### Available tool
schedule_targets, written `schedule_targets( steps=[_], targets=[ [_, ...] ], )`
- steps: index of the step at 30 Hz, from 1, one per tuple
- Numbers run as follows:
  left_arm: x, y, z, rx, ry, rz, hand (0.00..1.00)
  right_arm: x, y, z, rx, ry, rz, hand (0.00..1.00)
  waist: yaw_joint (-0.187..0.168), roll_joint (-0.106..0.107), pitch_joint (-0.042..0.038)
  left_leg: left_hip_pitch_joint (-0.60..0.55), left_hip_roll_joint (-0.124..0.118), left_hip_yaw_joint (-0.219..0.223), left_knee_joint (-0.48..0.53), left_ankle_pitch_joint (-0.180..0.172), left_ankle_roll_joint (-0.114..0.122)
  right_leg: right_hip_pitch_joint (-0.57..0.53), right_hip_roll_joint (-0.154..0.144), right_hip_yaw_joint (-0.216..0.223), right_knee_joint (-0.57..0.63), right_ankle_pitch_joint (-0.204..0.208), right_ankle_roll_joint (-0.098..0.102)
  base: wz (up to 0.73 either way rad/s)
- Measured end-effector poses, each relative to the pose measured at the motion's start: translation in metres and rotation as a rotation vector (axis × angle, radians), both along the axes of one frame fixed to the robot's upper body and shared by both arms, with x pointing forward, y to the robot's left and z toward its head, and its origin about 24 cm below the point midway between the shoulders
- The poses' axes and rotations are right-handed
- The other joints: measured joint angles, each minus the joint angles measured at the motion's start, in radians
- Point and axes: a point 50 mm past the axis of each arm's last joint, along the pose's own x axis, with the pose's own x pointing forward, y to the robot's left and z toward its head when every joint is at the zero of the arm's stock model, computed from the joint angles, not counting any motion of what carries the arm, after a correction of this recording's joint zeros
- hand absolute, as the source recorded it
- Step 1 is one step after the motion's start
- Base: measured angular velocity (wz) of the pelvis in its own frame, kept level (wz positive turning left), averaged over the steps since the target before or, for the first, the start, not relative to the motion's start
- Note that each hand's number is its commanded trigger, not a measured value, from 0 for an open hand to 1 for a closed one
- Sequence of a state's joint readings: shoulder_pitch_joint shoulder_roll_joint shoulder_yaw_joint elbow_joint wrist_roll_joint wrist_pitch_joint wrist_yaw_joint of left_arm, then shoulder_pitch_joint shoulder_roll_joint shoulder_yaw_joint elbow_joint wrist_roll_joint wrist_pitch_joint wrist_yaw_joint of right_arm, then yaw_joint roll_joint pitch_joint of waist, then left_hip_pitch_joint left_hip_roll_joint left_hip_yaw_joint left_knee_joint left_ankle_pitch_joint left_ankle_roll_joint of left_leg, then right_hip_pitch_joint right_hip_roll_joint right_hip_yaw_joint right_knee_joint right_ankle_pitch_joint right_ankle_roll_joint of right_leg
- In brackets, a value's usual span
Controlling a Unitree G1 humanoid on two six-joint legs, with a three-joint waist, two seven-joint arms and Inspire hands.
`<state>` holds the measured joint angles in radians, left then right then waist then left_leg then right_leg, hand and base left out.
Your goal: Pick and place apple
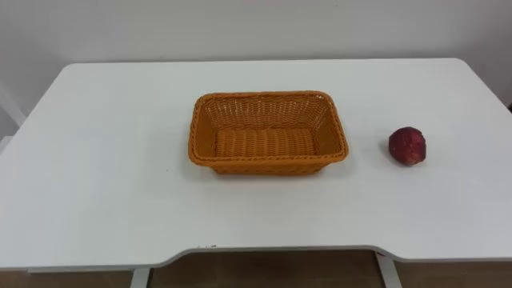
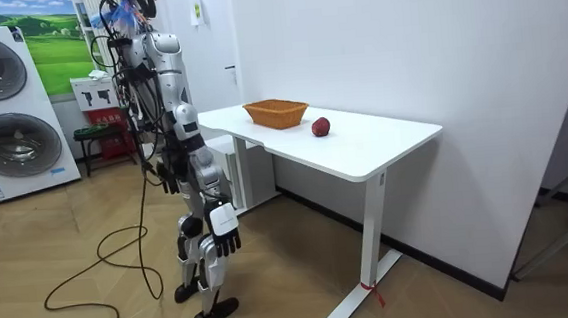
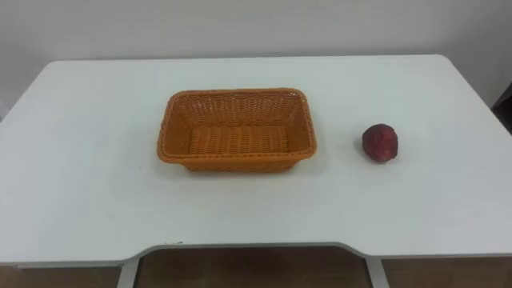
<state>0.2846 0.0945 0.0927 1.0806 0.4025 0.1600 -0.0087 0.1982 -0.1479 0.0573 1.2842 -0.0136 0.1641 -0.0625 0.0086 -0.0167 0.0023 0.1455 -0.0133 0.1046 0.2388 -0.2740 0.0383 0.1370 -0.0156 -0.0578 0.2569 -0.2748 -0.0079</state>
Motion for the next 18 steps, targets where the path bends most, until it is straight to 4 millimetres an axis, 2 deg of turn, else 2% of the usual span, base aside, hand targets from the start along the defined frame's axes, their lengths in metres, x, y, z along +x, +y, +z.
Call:
schedule_targets(
  steps=[10, 14, 18],
  targets=[
    [-0.001, 0.0, 0.0, 0.0, 0.0, 0.02, 0.0, 0.0, -0.001, 0.0, -0.015, -0.013, -0.054, 0.0, -0.002, -0.003, -0.0003, -0.002, 0.001, 0.002, 0.0, 0.0, 0.0, -0.008, -0.001, 0.008, 0.001, 0.0, 0.0, -0.01],
    [-0.003, 0.0, 0.0, 0.012, -0.005, 0.022, 0.0, 0.003, -0.004, 0.001, -0.08, -0.077, -0.267, 0.0, -0.008, -0.002, 0.0, 0.003, 0.0, 0.007, -0.005, 0.0, 0.0, -0.007, 0.001, 0.019, 0.0, 0.0, 0.0, -0.06],
    [-0.004, 0.003, 0.001, 0.036, -0.019, 0.039, 0.0, 0.005, -0.012, 0.003, -0.153, -0.188, -0.687, 0.0, -0.032, 0.0, 0.0007, 0.007, 0.0, 0.004, -0.004, 0.0, 0.0, 0.003, 0.001, 0.014, -0.011, 0.001, 0.001, 0.02]
  ],
)
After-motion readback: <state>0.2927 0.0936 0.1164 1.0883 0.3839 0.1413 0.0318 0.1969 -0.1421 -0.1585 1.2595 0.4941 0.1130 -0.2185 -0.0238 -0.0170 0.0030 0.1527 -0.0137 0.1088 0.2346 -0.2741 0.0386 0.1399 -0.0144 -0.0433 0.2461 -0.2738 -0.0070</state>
